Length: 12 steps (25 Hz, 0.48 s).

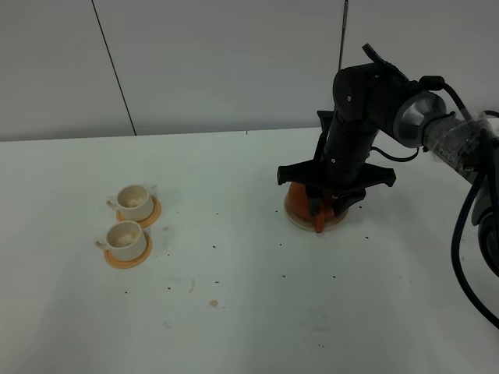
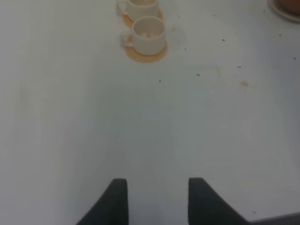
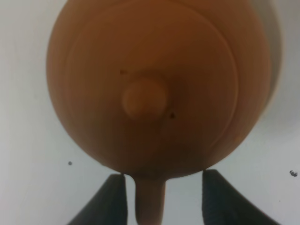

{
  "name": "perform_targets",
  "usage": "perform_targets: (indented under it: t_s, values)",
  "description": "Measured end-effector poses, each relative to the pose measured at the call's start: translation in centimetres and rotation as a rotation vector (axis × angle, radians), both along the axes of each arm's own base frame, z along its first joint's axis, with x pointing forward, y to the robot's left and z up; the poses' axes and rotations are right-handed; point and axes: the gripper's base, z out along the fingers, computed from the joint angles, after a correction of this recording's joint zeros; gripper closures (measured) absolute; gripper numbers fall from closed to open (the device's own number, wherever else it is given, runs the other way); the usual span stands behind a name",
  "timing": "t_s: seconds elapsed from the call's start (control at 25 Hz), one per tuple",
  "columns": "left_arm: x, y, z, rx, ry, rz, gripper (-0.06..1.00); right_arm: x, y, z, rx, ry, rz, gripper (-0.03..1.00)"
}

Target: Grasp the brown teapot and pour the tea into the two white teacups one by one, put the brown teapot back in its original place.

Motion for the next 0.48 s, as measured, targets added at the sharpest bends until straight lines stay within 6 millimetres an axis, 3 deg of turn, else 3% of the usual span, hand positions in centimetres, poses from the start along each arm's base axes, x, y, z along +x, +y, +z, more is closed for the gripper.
perform_targets:
  t_s: [0.48]
  values:
    - [0.00,0.00,0.00,0.000,0.000,0.000,0.57,-0.01,0.00,-0.05,-0.001,0.002,0.000,0.63]
